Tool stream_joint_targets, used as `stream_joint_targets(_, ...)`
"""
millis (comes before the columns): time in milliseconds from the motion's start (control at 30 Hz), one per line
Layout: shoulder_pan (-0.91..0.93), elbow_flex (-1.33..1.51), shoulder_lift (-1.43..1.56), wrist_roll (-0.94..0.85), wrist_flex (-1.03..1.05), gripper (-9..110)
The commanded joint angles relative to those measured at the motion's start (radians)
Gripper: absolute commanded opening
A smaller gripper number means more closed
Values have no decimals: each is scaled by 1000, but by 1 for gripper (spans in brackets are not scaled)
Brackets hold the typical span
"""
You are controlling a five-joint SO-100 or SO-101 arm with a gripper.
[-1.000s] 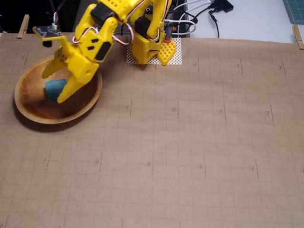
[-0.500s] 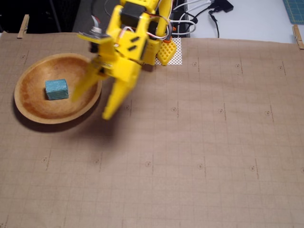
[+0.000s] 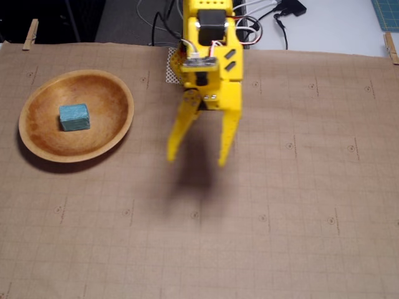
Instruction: Grasp a blue block and put it in the bowl.
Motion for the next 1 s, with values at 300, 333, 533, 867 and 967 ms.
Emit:
stream_joint_targets(300,35,155,365,-97,264,-3)
stream_joint_targets(333,48,173,399,-135,278,-3)
stream_joint_targets(533,94,301,609,-213,348,-3)
stream_joint_targets(867,94,621,1124,-224,595,-3)
stream_joint_targets(967,95,650,1155,-216,653,-3)
